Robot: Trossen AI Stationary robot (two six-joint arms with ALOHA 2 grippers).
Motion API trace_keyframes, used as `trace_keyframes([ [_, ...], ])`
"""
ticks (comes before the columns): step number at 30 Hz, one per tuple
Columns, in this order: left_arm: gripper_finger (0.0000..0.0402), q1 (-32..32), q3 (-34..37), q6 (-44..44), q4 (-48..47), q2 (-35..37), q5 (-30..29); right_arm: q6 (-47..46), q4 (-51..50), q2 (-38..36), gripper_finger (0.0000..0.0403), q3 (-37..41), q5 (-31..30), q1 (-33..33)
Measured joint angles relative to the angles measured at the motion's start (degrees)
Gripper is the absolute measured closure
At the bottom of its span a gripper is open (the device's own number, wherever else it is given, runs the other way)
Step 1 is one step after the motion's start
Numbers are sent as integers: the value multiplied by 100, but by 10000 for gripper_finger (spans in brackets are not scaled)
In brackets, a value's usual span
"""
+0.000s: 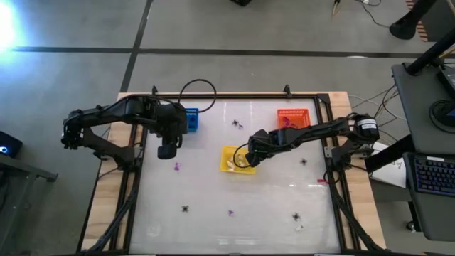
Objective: Sort Halloween decoration
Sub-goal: Put the white skeleton toy into the yellow bin
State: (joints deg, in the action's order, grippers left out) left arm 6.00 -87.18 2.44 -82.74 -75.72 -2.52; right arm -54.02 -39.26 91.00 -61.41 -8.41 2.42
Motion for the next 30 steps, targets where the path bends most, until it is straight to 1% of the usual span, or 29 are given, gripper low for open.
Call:
trace_keyframes([
  [9,333,0,0,0,-4,0,3,33,445,-9,338,0,-9,1],
  [13,333,0,0,0,-7,2,4,64,444,-9,338,0,-8,0],
  [17,333,0,0,0,-9,2,6,109,215,-9,339,0,38,0],
  [21,333,0,0,0,-30,2,7,6,-118,-9,339,8,293,0],
  [24,333,0,0,0,-46,2,8,-52,-44,-9,335,22,398,0],
  [30,333,0,0,2,-47,3,9,-237,274,-9,316,112,414,0],
])
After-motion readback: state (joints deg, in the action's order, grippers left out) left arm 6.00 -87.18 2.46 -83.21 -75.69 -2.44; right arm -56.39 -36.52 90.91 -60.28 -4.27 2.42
